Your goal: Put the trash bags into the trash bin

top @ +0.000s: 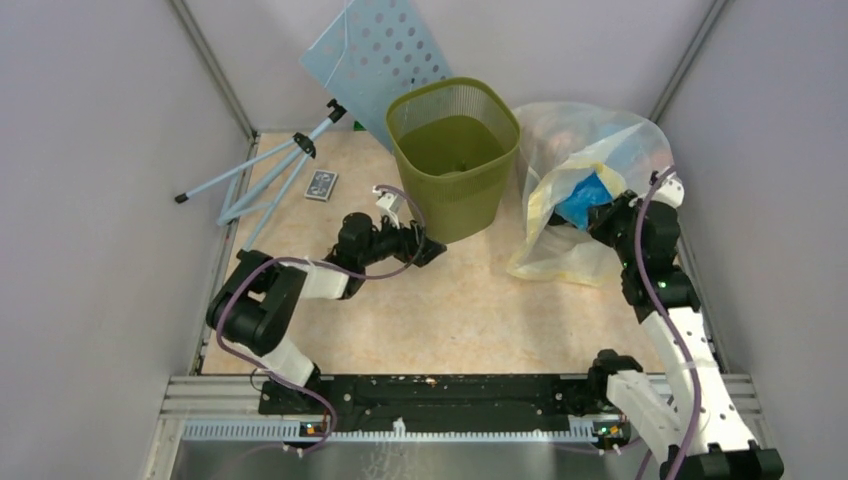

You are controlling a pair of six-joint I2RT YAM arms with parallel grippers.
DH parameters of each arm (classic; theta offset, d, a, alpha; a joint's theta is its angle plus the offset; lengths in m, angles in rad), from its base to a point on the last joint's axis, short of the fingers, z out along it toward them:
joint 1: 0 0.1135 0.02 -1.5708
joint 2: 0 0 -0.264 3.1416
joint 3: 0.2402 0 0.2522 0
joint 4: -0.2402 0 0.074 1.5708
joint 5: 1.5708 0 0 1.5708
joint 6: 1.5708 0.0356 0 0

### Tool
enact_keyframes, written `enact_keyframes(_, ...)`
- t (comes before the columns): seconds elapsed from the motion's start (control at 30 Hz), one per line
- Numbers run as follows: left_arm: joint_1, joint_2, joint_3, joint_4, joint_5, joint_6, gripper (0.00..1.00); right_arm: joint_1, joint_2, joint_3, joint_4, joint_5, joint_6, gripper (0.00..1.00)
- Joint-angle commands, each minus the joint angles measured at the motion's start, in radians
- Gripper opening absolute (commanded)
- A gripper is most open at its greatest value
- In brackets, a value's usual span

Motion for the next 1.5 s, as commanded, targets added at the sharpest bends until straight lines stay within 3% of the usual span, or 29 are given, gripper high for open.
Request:
enact_keyframes(0.0,-0.091,-0.135,-0.038,-0.052,-0.036,-0.014,0.99,-0.005,-0.096,0.113,-0.172,-0.185,-0.086,0.0)
enact_keyframes(0.1,-0.161,-0.225,-0.072,-0.116,-0.072,0.007,0.99,-0.005,-0.095,0.173,-0.194,-0.315,-0.081,0.0)
enact_keyframes(0.2,-0.217,-0.322,-0.092,-0.216,-0.095,0.055,0.99,0.01,-0.044,0.175,-0.053,-0.851,-0.085,0.0)
enact_keyframes(0.27,-0.232,-0.383,-0.088,-0.307,-0.096,0.084,0.99,0.102,-0.028,0.133,0.074,-0.96,-0.006,0.0)
enact_keyframes(0.4,-0.236,-0.479,-0.049,-0.478,-0.098,0.083,0.99,0.44,-0.016,0.122,-0.053,-0.61,-0.149,0.0)
enact_keyframes(0.53,-0.238,-0.531,0.023,-0.589,-0.14,0.054,0.99,0.623,0.083,0.11,-0.074,-0.438,-0.177,0.0)
enact_keyframes(0.77,-0.236,-0.543,0.322,-0.96,-0.353,0.099,0.99,0.647,0.189,0.081,0.003,-0.383,-0.137,0.0)
enact_keyframes(0.9,-0.236,-0.483,0.452,-1.019,-0.399,0.179,0.99,0.646,0.191,0.028,0.065,-0.365,-0.132,0.0)
enact_keyframes(1.03,-0.235,-0.429,0.478,-0.964,-0.417,0.283,0.99,0.647,0.201,-0.025,0.107,-0.387,-0.136,0.0)
enact_keyframes(1.1,-0.234,-0.415,0.443,-0.94,-0.398,0.339,0.99,0.647,0.214,-0.064,0.115,-0.411,-0.154,0.11)
enact_keyframes(1.2,-0.234,-0.405,0.473,-1.001,-0.368,0.406,0.99,0.648,0.219,-0.078,0.071,-0.386,-0.177,0.41)
enact_keyframes(1.3,-0.236,-0.41,0.485,-1.062,-0.384,0.485,0.99,0.648,0.189,-0.085,0.022,-0.268,-0.179,0.44)
enact_keyframes(1.43,-0.236,-0.451,0.423,-1.051,-0.385,0.487,0.99,0.648,0.138,-0.086,-0.013,-0.103,-0.149,0.45)
enact_keyframes(1.47,-0.236,-0.456,0.403,-1.038,-0.379,0.487,0.99,0.648,0.132,-0.088,-0.014,-0.061,-0.137,0.49)
